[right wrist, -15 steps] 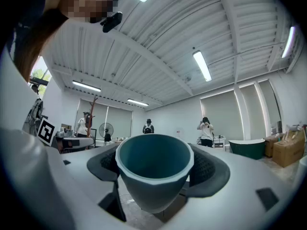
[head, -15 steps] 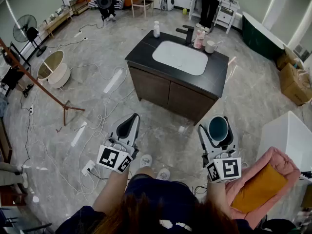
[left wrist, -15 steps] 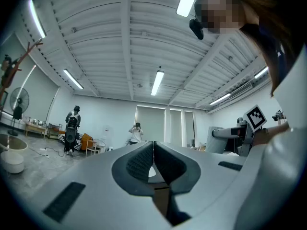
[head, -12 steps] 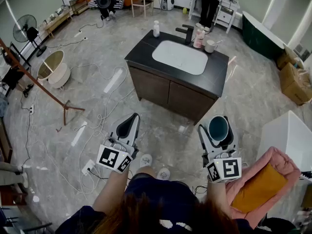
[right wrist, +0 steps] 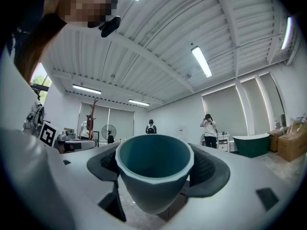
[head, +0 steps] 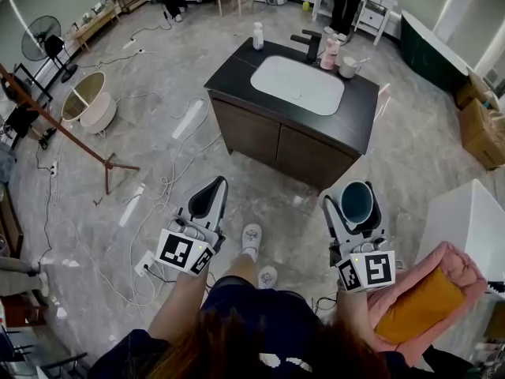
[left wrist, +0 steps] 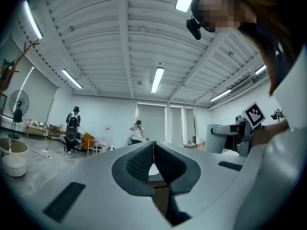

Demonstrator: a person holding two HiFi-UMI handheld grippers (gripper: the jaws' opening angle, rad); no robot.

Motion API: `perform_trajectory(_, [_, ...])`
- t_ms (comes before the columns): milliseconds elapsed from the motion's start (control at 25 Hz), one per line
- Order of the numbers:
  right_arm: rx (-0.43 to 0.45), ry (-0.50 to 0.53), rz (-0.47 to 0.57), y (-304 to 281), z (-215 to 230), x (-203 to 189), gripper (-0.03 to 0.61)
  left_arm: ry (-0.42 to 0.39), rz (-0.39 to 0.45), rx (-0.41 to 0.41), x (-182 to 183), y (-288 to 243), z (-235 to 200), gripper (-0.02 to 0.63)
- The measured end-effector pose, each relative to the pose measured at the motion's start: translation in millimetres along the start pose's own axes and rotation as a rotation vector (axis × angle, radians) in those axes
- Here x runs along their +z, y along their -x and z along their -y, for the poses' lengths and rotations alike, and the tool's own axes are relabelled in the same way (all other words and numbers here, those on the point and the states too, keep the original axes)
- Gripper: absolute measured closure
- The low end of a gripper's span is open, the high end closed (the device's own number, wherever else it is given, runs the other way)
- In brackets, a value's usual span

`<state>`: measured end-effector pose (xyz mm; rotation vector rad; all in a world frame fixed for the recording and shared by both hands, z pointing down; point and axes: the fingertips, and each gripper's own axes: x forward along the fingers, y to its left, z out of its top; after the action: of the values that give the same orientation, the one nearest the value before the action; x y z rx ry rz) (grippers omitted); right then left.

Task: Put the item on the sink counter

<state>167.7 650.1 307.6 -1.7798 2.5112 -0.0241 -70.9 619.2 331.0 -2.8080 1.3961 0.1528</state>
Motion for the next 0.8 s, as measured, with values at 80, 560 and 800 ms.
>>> perform_trajectory(80, [0.001, 0.001, -0.009, -16, 4, -3, 0.172, 0.003, -0.006, -0.001, -3, -13, -11, 0.594])
perform_trajectory(560, [-0.005, 0.006, -0.012, -181, 37, 0, 0.172, 0.016, 0.011, -0.016, -5, -138, -131, 0.594])
perform_trajectory(800, [-0.008, 0.017, 0.001, -279, 42, -2, 0.172, 0.014, 0.029, -0.025, -6, -197, -210, 0.594])
